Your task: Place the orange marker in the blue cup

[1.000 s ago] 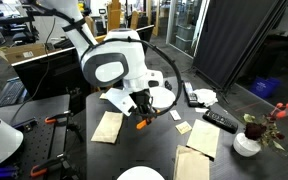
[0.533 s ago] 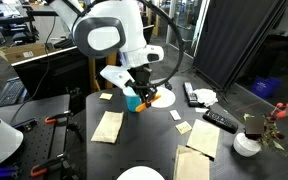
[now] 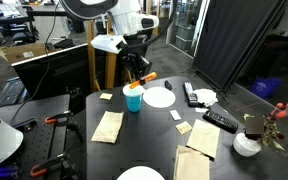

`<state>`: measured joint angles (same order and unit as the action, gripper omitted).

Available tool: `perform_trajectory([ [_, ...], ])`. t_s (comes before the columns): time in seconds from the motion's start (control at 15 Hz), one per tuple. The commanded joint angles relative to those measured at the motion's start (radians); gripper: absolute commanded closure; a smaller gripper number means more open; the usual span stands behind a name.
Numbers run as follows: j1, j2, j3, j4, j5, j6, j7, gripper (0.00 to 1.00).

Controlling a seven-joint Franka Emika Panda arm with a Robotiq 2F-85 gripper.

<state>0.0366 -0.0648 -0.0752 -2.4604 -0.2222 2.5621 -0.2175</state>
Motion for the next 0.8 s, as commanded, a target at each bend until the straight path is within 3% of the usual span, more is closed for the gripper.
perform_trajectory([
  [0.0,-0.008,-0.058,0.029,0.033,0.023,-0.108,-0.069,0.95],
  [0.73,0.046,-0.039,0.112,0.195,-0.011,-0.354,-0.306,0.95],
])
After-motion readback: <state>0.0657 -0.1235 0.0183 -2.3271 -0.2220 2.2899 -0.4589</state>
